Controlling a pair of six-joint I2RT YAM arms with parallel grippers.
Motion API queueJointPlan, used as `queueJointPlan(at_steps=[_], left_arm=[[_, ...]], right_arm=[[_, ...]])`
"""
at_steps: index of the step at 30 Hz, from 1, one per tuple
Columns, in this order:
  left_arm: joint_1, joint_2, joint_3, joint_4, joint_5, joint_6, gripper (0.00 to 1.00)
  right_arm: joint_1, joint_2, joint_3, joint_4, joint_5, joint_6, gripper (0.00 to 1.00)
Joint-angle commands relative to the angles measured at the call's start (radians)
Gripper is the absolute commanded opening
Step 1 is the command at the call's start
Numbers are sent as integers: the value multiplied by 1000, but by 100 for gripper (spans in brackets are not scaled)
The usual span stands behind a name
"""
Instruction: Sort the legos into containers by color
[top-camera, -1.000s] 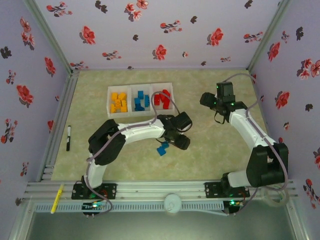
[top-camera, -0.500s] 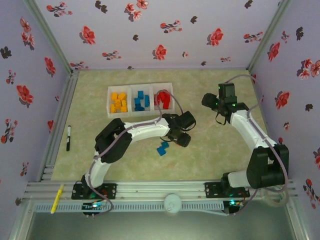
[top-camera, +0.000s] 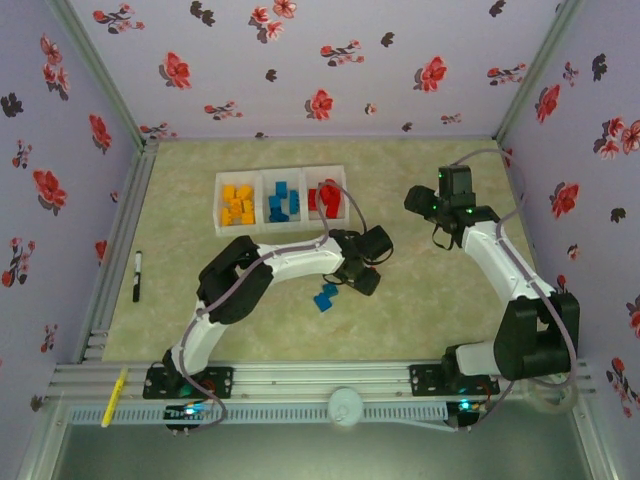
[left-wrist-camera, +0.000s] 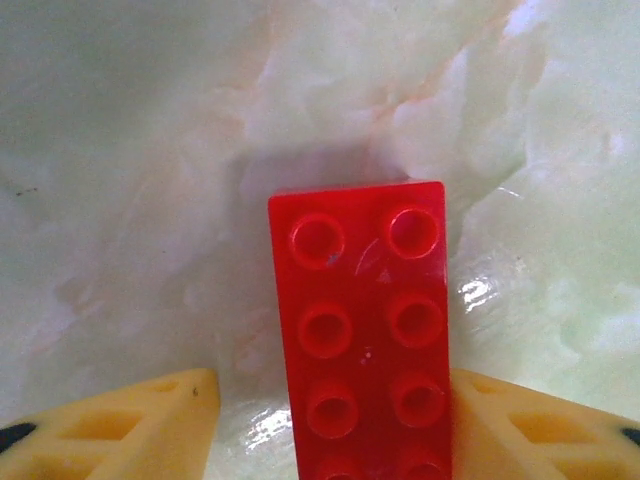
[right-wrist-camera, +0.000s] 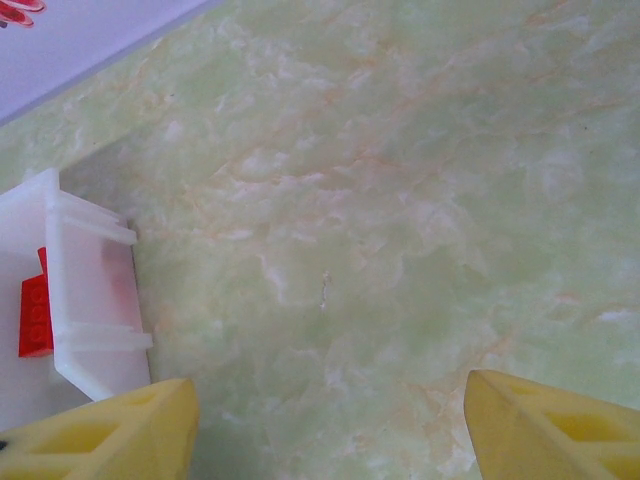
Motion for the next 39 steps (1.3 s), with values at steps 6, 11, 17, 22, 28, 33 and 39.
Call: queueJointPlan(at_steps=[6, 11, 17, 22, 28, 33, 39], left_arm=[[-6, 53, 63, 3, -31, 20, 40], [-1, 37, 97, -23, -60, 40, 28], [47, -27, 152, -80, -105, 54, 27], [110, -79, 194, -97, -137, 67, 27], [200, -67, 273, -123, -187, 54, 26], [272, -20, 330, -107, -188, 38, 26], [331, 66, 441, -149, -194, 20, 26]], right_arm=[[-6, -30, -16, -23, -7, -2, 71], [-6, -31, -19, -25, -7, -2, 70], [-6, -43, -18, -36, 11, -12, 71], [-6, -51, -21, -40, 11, -12, 70], [-6, -56, -36, -20, -18, 4, 70], [0, -49, -53, 7, -64, 16, 69], [40, -33, -60, 11, -77, 12, 68]])
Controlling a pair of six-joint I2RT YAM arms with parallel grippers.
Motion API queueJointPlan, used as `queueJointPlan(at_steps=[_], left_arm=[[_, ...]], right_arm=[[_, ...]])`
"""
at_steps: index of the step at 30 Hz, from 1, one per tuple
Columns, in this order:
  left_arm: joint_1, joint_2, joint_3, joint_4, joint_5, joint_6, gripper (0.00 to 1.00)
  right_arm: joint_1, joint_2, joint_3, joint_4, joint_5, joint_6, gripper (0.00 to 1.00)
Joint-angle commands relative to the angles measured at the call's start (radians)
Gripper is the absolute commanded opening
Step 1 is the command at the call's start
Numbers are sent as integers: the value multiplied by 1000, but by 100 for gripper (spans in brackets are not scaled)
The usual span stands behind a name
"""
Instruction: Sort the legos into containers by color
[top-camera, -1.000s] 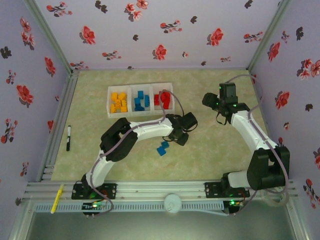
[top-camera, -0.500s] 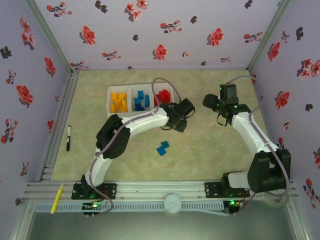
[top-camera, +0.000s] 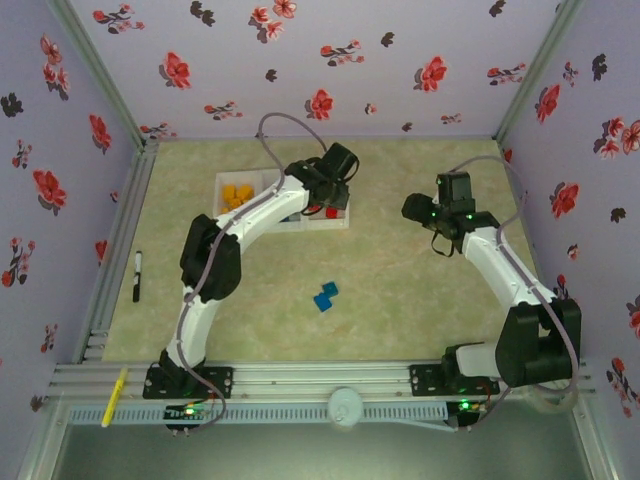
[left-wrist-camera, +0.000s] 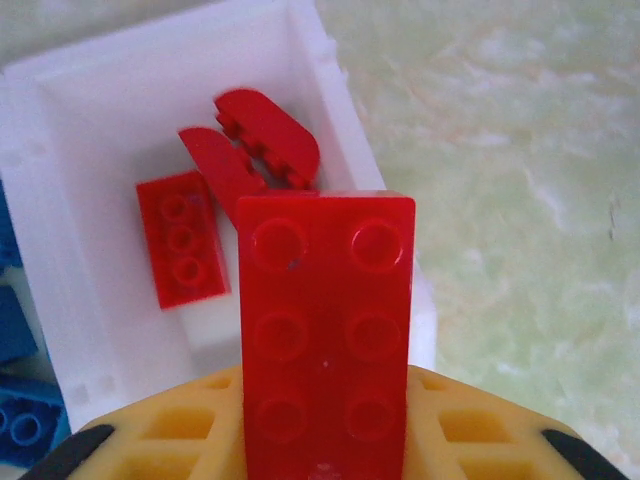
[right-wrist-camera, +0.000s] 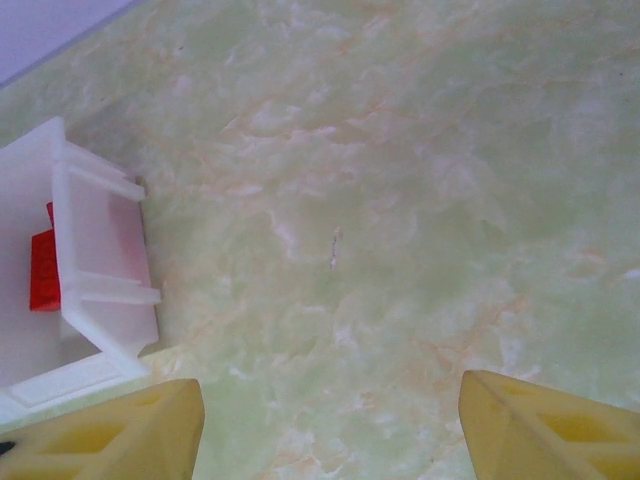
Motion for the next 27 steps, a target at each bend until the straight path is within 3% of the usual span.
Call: queueJointPlan(at_steps=[1, 3, 6, 9, 13, 21, 27], left_arm=[[23, 61, 62, -49, -24, -20, 26], [31, 88, 99, -64, -21, -13, 32], [39, 114, 143, -88, -22, -8, 54], [43, 103, 141, -84, -22, -1, 61], [43, 35, 78, -52, -22, 21, 63], [48, -288, -280, 131, 19, 133, 64], [73, -511, -501, 170, 87, 180, 65]], right_arm=[[33, 3, -15, 30, -19, 11, 68], [60, 14, -13, 28, -14, 6, 68], [97, 36, -3, 14, 0, -4, 68], [134, 56, 4, 9, 10, -14, 69], [176, 80, 15, -6, 19, -33, 69], [286, 118, 14, -25, 24, -64, 68], [395, 171, 29, -51, 31, -69, 68]])
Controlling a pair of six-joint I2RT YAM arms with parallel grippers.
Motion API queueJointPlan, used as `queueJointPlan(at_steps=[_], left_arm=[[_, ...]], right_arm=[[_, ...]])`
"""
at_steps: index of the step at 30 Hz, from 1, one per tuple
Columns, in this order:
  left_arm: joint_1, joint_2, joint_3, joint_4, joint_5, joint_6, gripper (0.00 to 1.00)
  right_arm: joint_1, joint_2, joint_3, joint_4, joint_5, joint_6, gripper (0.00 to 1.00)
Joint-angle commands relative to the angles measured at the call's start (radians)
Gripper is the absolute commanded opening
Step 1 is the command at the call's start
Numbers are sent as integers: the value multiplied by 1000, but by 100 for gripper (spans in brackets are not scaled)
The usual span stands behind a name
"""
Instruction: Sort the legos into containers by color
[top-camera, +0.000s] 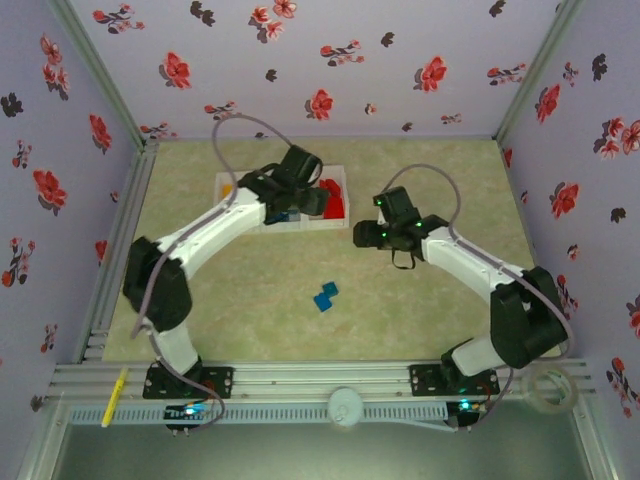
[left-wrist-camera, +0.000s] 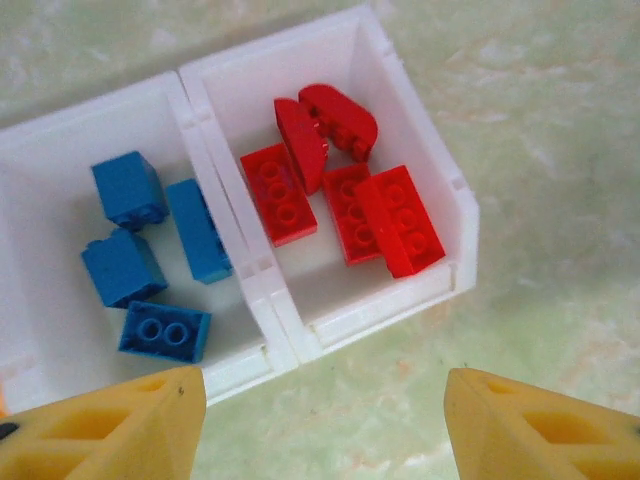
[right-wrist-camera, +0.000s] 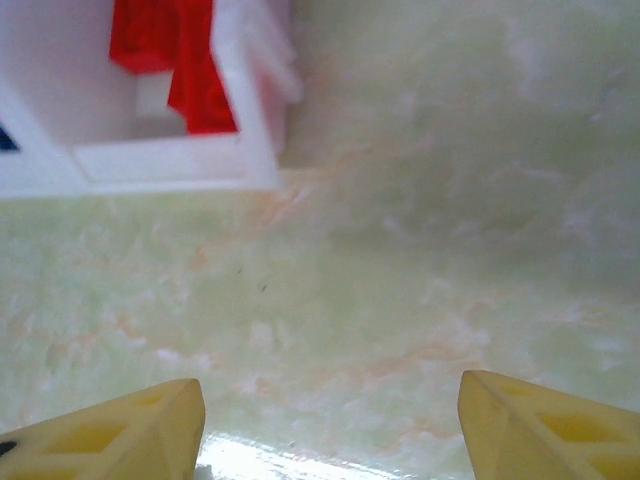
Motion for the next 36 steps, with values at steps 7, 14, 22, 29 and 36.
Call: queueJointPlan(at_steps=[7, 14, 22, 29, 36], left_arm=[[26, -244, -232, 63, 96, 84, 66], [49, -351, -336, 49, 101, 75, 67], [50, -473, -455, 102, 180, 98, 69], [52, -508, -476, 86, 181, 107, 69], [52, -511, -484, 82, 182, 109, 69]], right_arm=[[160, 110, 58, -57, 20, -3, 68], [272, 184, 72, -49, 21, 39, 68], [351, 243, 85, -65, 34, 62, 68], [385, 303, 105, -89, 68, 73, 66], [397, 318, 113, -114, 91, 75, 58]])
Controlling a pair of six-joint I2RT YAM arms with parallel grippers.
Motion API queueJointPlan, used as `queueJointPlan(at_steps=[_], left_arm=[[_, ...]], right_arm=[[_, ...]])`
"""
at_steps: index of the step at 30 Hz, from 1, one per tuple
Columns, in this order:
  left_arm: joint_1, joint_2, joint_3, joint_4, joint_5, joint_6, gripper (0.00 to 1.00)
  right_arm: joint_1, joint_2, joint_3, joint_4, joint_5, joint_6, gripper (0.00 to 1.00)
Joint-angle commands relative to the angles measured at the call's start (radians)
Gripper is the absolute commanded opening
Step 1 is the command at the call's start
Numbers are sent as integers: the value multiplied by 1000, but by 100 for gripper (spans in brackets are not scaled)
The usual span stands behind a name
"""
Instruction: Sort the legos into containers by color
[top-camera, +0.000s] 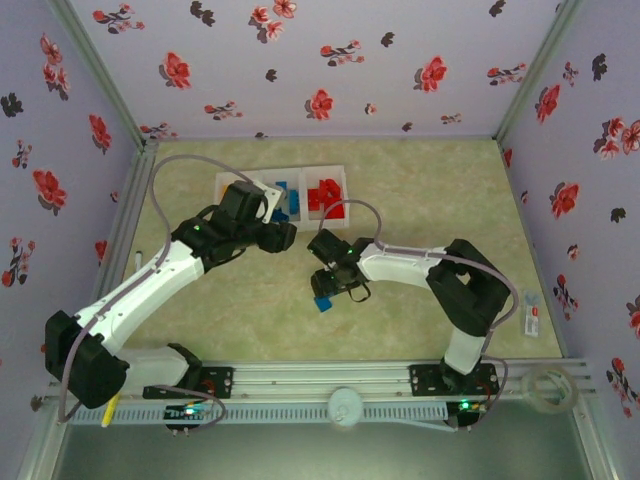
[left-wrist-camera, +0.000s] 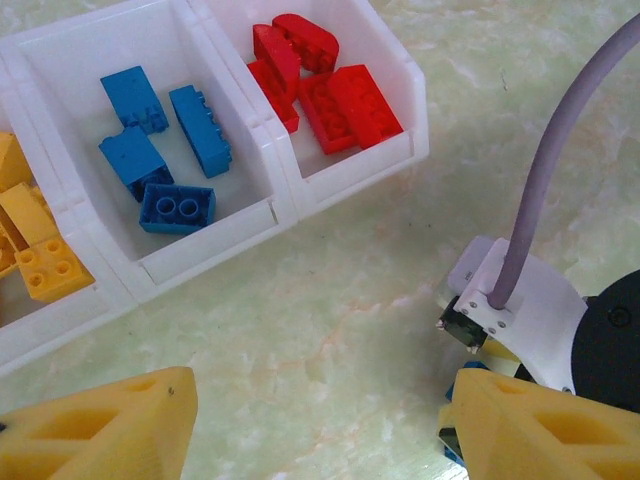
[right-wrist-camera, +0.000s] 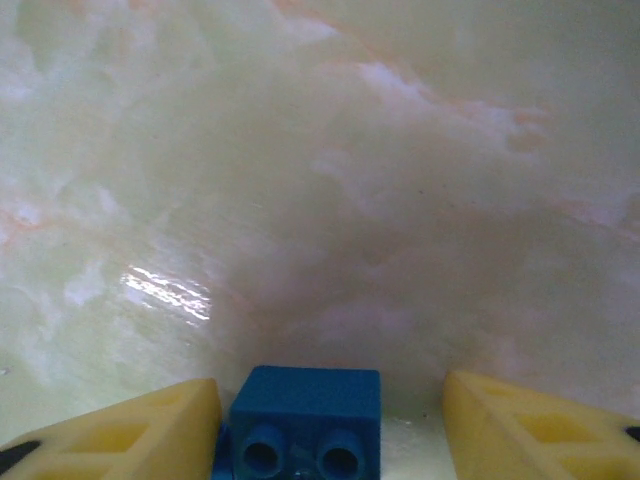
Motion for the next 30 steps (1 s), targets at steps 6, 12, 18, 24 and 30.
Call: queueJointPlan(at_steps=[6, 12, 18, 24, 30], left_arm=[[5, -26, -20, 7, 14, 28, 69], [5, -39, -30, 9, 13, 24, 69], [5, -44, -40, 12, 14, 16, 69], [5, -65, -53, 9, 8, 5, 69], [5, -98, -59, -2, -11, -1, 69]], right_arm=[[12, 33, 43, -61, 54, 11, 48], [12, 34, 53, -70, 61, 2, 36], [8, 34, 131, -96, 103, -40, 35], [-40, 47, 270, -93, 117, -95, 35], [-109, 108, 417, -26, 76, -133, 35]])
